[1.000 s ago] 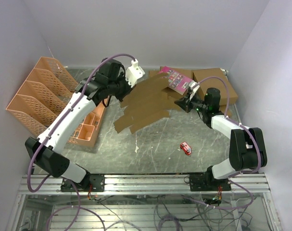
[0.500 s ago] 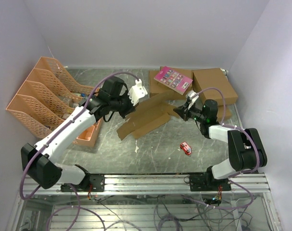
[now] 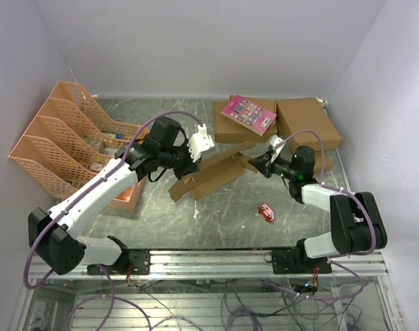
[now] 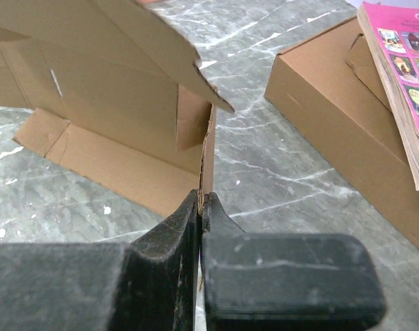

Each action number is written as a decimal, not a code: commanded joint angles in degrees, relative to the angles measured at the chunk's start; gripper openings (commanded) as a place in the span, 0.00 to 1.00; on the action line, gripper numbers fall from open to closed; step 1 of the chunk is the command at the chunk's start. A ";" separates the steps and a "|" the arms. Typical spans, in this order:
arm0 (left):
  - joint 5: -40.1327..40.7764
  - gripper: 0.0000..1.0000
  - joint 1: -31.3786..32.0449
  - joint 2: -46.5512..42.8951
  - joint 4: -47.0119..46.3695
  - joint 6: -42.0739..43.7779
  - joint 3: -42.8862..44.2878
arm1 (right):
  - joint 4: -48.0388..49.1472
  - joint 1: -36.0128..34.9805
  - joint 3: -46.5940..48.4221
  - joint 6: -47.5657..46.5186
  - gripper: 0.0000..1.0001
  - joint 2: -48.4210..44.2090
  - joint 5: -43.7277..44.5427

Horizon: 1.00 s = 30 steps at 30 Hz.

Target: Fold the paper box

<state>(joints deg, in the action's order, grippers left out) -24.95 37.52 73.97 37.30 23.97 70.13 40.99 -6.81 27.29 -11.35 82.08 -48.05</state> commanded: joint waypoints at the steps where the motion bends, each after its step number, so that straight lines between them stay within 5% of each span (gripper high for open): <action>1: -3.37 0.07 0.86 1.52 1.19 -1.65 -0.77 | -4.48 0.04 -0.39 -4.21 0.00 -2.44 -2.97; 21: -3.62 0.07 -0.43 5.85 2.16 -18.37 -1.51 | -25.02 1.45 0.17 -25.83 0.00 -6.99 -5.95; 30: -4.55 0.07 -0.60 2.72 -2.22 -20.95 -4.48 | -32.51 2.22 3.26 -28.03 0.00 -4.91 -9.79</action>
<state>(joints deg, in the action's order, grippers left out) -28.58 37.28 78.65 36.34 5.45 66.63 13.19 -5.45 28.60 -36.77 76.36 -54.92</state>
